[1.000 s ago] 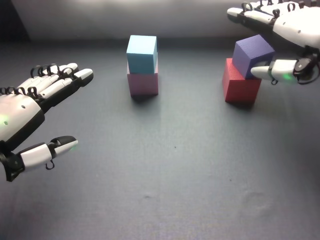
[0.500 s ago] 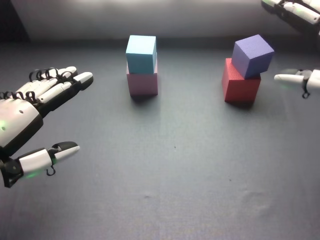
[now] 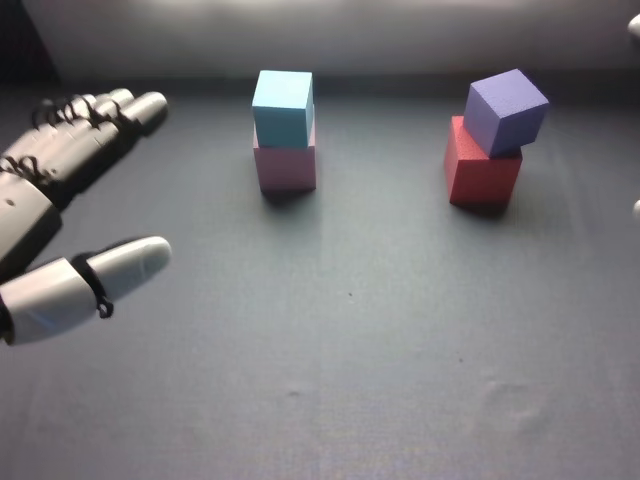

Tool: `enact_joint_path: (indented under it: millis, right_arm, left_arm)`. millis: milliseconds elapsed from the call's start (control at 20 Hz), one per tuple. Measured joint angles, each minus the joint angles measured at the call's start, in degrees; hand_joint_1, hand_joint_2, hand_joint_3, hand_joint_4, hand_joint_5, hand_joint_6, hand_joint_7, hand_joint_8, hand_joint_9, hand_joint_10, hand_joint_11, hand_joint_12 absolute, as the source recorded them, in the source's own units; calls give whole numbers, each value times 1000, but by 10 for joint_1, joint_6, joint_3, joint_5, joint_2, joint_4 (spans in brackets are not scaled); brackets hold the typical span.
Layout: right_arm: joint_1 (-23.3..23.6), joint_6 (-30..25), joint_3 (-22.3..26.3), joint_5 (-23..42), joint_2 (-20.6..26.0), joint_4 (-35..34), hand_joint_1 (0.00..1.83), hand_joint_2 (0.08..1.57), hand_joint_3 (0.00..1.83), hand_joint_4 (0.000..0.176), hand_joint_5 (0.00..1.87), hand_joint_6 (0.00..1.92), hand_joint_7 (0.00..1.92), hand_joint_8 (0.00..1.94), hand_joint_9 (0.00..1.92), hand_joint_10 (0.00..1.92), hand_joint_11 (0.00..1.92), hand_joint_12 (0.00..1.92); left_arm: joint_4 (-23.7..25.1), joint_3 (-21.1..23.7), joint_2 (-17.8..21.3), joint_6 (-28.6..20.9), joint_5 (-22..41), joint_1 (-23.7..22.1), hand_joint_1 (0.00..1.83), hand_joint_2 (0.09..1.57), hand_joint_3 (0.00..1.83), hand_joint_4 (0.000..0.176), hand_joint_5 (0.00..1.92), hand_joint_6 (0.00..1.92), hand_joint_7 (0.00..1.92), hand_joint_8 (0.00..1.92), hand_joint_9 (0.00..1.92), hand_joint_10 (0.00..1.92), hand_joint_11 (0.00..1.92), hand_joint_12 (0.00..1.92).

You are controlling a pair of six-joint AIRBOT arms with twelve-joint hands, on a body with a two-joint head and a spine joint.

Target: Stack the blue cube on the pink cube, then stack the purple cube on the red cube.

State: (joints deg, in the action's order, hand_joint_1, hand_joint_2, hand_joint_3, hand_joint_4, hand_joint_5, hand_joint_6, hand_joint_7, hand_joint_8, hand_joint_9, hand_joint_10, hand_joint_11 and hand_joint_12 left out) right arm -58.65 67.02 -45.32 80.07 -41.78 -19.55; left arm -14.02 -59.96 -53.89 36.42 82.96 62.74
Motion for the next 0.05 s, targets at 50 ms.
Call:
enact_joint_path:
  millis: [50]
  right_arm:
    - [-10, -1, 5, 21, 10, 3, 335, 1235, 32, 94, 0, 0, 0, 0, 0, 0, 0, 0]
  left_arm:
    - [-3, 2, 6, 2, 15, 0, 365, 1304, 6, 52, 0, 0, 0, 0, 0, 0, 0, 0]
